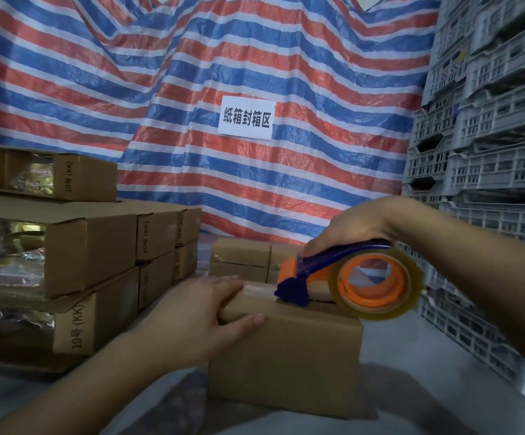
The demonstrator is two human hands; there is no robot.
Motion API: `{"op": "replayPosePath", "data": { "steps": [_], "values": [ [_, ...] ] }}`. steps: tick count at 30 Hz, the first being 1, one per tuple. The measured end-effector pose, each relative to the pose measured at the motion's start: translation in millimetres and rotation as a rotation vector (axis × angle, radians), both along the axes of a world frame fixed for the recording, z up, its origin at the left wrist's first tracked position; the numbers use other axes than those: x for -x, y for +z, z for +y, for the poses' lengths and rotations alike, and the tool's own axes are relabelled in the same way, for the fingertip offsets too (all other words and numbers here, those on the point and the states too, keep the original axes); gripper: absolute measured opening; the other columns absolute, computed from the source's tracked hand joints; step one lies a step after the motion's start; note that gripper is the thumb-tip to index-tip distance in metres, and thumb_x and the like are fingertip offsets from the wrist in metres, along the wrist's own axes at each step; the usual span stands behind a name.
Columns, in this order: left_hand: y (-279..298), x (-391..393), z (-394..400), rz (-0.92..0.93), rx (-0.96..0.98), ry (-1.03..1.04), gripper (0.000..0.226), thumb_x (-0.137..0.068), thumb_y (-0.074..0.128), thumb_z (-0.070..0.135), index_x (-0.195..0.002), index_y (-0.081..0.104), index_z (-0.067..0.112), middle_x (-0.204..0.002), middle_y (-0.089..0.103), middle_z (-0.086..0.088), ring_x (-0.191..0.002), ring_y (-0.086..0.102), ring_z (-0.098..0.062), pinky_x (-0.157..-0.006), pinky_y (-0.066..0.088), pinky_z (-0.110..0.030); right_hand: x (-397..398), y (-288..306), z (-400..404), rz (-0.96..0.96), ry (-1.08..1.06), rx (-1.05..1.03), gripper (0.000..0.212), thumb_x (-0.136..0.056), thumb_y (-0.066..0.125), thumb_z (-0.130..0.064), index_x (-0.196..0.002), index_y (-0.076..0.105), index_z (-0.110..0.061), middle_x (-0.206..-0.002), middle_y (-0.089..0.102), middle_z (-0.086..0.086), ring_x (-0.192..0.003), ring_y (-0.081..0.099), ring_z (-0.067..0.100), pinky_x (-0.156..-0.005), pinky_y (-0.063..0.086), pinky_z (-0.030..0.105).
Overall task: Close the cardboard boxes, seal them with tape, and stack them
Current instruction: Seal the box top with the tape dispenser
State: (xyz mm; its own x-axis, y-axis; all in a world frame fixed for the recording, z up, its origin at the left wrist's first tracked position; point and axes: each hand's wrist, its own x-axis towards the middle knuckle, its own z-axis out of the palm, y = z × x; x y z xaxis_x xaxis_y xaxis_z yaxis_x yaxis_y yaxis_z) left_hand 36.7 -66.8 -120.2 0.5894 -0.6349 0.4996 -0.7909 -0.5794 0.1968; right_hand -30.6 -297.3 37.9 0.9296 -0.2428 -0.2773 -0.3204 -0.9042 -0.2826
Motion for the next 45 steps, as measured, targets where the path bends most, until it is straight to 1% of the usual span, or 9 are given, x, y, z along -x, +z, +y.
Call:
{"op": "replayPosePath", "data": {
  "steps": [3,6,8,20,25,29,35,39,45],
  "values": [
    [20,7,-5,-0.100,-0.102,0.051,0.077,-0.069,0.022,0.094,-0.106,0.058,0.037,-0.098,0.060,0.019,-0.089,0.053,0.003,-0.080,0.047,-0.021,-2,0,4,0.001,0.018,0.030,0.039,-0.093,0.061,-0.053,-0.101,0.063,-0.015,-0.066,0.070,-0.002,-0.052,0.064,0.009,-0.050,0.050,0.018],
    [24,13,-20,-0.080,-0.171,0.032,0.089,-0.071,0.026,0.094,-0.141,0.040,0.040,-0.143,0.045,0.019,-0.132,0.041,-0.006,-0.111,0.036,-0.032,-2,0,4,0.009,0.022,0.019,0.039,-0.095,0.059,-0.052,-0.102,0.063,-0.015,-0.064,0.069,-0.003,-0.050,0.063,0.008,-0.050,0.050,0.017],
    [19,19,-29,-0.049,-0.206,-0.012,0.090,-0.077,0.032,0.088,-0.152,0.023,0.038,-0.157,0.030,0.016,-0.142,0.027,-0.006,-0.118,0.023,-0.032,-3,0,4,0.016,0.024,0.020,0.038,-0.096,0.058,-0.052,-0.102,0.063,-0.014,-0.063,0.069,-0.003,-0.049,0.063,0.007,-0.049,0.049,0.016],
    [9,14,-29,-0.078,-0.213,-0.006,0.085,-0.084,0.030,0.081,-0.153,0.026,0.033,-0.159,0.028,0.013,-0.143,0.026,-0.005,-0.113,0.022,-0.025,14,7,-35,0.070,-0.016,-0.060,0.050,-0.092,0.057,-0.060,-0.096,0.066,-0.011,-0.067,0.067,0.000,-0.050,0.061,0.010,-0.050,0.050,0.019],
    [14,15,-29,0.013,-0.220,-0.012,0.098,-0.083,0.035,0.082,-0.157,-0.005,0.032,-0.157,0.033,0.011,-0.139,0.033,-0.007,-0.114,0.025,-0.027,13,-12,-44,0.046,-0.010,-0.083,0.048,-0.095,0.055,-0.059,-0.103,0.066,-0.013,-0.067,0.067,0.000,-0.050,0.061,0.010,-0.049,0.050,0.020],
    [19,26,-46,-0.108,-0.316,0.015,0.097,-0.080,0.031,0.086,-0.157,0.012,0.029,-0.164,0.014,0.006,-0.149,0.014,-0.012,-0.115,-0.003,-0.033,16,-17,-49,0.073,0.001,-0.204,0.047,-0.098,0.053,-0.055,-0.075,0.078,-0.022,-0.063,0.066,-0.001,-0.046,0.060,0.010,-0.046,0.049,0.019],
    [10,34,-72,-0.190,-0.271,0.028,0.080,-0.084,0.031,0.082,-0.146,0.036,0.032,-0.151,0.042,0.008,-0.136,0.040,-0.011,-0.113,0.031,-0.035,13,-23,-58,0.067,-0.025,-0.260,0.043,-0.097,0.055,-0.056,-0.097,0.067,-0.014,-0.064,0.064,0.000,-0.046,0.058,0.010,-0.045,0.047,0.019],
    [7,33,-67,-0.193,-0.270,0.026,0.084,-0.082,0.024,0.084,-0.148,0.033,0.033,-0.153,0.039,0.009,-0.138,0.037,-0.010,-0.115,0.027,-0.034,15,-14,-67,0.051,-0.010,-0.233,0.053,-0.091,0.060,-0.061,-0.106,0.069,-0.011,-0.069,0.067,0.002,-0.051,0.061,0.012,-0.050,0.051,0.022],
    [9,37,-66,-0.176,-0.269,0.036,0.086,-0.080,0.021,0.085,-0.149,0.031,0.034,-0.155,0.035,0.009,-0.139,0.035,-0.010,-0.116,0.025,-0.034,37,-9,-90,0.075,-0.002,-0.190,0.041,-0.092,0.056,-0.064,-0.071,0.079,-0.037,-0.067,0.065,-0.003,-0.053,0.058,0.010,-0.055,0.049,0.020]
  ]
}}
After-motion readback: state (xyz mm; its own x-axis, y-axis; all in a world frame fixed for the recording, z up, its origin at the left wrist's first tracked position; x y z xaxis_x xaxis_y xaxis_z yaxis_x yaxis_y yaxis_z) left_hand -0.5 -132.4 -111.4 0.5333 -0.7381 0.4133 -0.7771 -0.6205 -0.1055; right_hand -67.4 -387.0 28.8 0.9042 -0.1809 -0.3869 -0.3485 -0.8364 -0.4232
